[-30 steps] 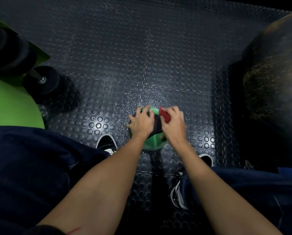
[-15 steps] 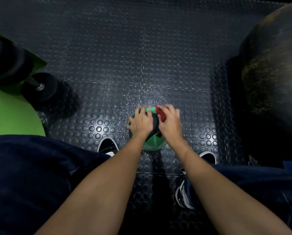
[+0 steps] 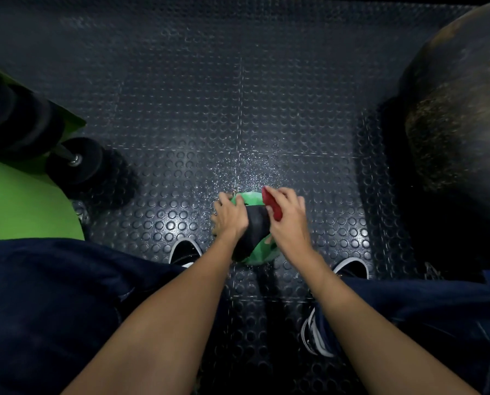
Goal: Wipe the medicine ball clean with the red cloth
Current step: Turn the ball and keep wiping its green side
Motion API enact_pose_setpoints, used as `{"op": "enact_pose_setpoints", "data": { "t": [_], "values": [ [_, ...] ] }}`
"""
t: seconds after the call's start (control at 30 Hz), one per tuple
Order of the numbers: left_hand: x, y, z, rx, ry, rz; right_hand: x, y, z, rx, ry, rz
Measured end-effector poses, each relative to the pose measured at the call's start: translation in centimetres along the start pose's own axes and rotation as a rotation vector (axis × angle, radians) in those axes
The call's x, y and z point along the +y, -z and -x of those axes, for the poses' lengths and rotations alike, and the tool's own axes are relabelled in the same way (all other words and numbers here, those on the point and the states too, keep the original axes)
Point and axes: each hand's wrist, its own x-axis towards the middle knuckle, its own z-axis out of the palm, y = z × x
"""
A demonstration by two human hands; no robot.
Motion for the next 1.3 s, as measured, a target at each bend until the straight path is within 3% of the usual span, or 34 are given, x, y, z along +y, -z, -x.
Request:
{"op": "enact_pose_setpoints", "data": {
  "t": [0.13,0.33,0.4,0.53,0.6,0.8,0.87,0.97,1.1,1.23,1.3],
  "values": [
    [0.1,0.0,-0.6,0.043,0.030,-0.004,0.9,-1.0,3.0,-0.191,0.099,0.137],
    [-0.4,-0.5,-0.9,0.011,-0.015,-0.093,3.9,-0.2,5.4,-0.049,-0.186,-0.058],
    [-0.6,-1.0,-1.0,0.034,-0.004,-0.104,2.6,-0.1,4.2,0.025,-0.101,-0.037],
    [-0.8,-1.5,-1.3,0.065,0.030,-0.117,0.0,-1.3,2.3,-0.112,0.052,0.121],
    [-0.2,-0.9,-0.4,0.046,0.016,-0.132,0.8,-2.0,3.1,-0.065,0.051,0.136],
    [0.3,-1.0,0.3,-0.002,0.044,-0.151,3.2,-0.9,4.1,0.020,-0.243,-0.136],
    [0.5,-1.1,0.4,-0.026,0.080,-0.099,2.3,-0.1,2.9,0.056,-0.193,-0.159],
    [0.8,-1.1,0.7,-0.047,0.121,-0.021,1.1,-0.2,2.4,-0.063,-0.053,0.031],
    [0.6,-2.4,1.8,-0.028,0.096,-0.053,3.3,-0.3,2.5,-0.045,-0.227,-0.021],
    [0.3,-3.4,1.7,-0.033,0.022,-0.149,6.2,0.8,2.0,-0.006,-0.560,-0.205],
    [0.4,-3.4,1.6,-0.050,0.005,-0.163,6.9,1.0,1.7,-0.025,-0.586,-0.209]
  ]
}}
